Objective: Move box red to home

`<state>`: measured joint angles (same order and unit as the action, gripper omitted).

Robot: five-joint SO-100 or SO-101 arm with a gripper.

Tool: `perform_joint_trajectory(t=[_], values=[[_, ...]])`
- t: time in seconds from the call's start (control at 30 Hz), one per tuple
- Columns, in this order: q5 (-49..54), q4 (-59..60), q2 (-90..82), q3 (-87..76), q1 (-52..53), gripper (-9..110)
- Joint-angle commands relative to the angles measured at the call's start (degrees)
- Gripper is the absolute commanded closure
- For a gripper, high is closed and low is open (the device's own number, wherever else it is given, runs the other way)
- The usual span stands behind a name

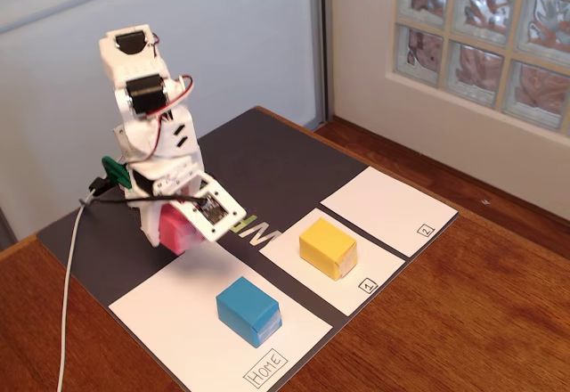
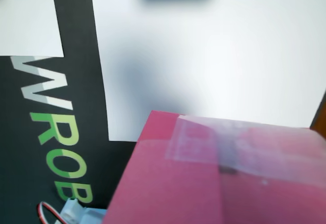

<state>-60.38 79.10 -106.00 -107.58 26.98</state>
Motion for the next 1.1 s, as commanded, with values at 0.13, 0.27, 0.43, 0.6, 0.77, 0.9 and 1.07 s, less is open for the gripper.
perform_joint_trajectory(t=[0.13,0.27,0.43,0.6,0.77,0.9,1.07], values=[[5.1,-6.0,6.4,0.6,-1.7,102],[8.3,-8.9,9.8,0.6,-2.4,102],[13.9,-11.1,12.6,0.0,-1.7,102],[9.1,-10.6,11.0,-0.4,-1.8,102],[-8.8,-11.2,4.6,-4.7,-1.2,102],[-16.7,-11.4,2.7,-6.3,0.1,102],[-21.6,-15.5,2.8,-8.1,1.8,102]])
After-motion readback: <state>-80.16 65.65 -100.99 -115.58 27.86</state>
